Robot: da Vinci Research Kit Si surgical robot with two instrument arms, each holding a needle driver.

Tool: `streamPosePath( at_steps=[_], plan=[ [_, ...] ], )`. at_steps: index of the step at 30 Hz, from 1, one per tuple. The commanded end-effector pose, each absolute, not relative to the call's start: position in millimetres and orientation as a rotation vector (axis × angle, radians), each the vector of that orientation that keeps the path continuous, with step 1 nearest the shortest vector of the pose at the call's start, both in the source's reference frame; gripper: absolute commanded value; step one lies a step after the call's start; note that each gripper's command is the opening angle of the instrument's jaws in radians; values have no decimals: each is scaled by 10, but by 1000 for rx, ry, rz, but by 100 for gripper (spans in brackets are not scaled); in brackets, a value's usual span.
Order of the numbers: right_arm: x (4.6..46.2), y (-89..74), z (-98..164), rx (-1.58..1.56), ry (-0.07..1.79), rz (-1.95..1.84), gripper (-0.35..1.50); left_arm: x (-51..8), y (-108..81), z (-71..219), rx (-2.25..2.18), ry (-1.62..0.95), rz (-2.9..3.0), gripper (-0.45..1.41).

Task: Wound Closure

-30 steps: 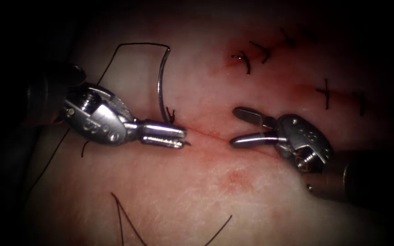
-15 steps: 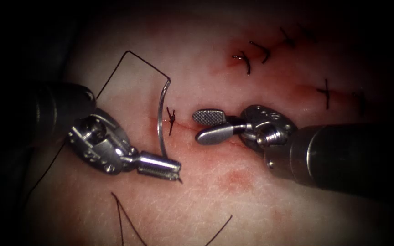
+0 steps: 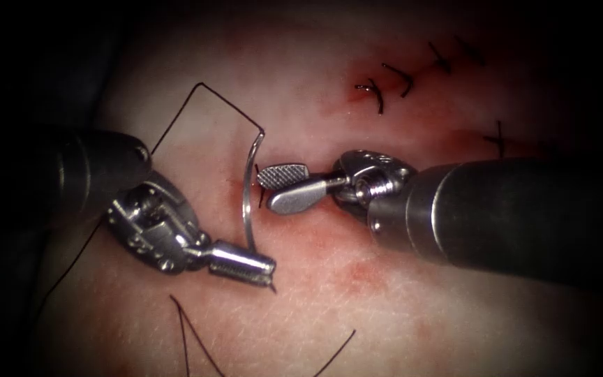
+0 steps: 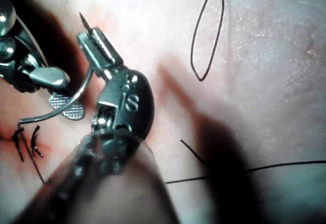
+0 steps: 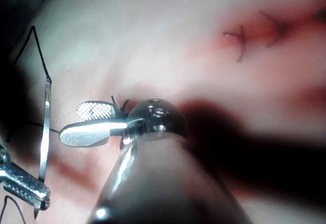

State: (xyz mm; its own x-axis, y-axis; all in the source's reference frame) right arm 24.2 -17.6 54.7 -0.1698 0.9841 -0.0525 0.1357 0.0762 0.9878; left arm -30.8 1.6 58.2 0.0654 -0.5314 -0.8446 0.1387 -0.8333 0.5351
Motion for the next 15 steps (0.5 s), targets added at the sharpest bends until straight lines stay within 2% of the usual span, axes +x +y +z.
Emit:
streamPosePath(
  at_steps=[1,15],
  plan=[
    [253,-177,549,1191,1464,1213,123,-314,16,589,1868,-387,-1814,-45],
    [270,-178,541,1198,1473,1220,123,-313,16,592,1871,-389,-1795,-45]
  ],
)
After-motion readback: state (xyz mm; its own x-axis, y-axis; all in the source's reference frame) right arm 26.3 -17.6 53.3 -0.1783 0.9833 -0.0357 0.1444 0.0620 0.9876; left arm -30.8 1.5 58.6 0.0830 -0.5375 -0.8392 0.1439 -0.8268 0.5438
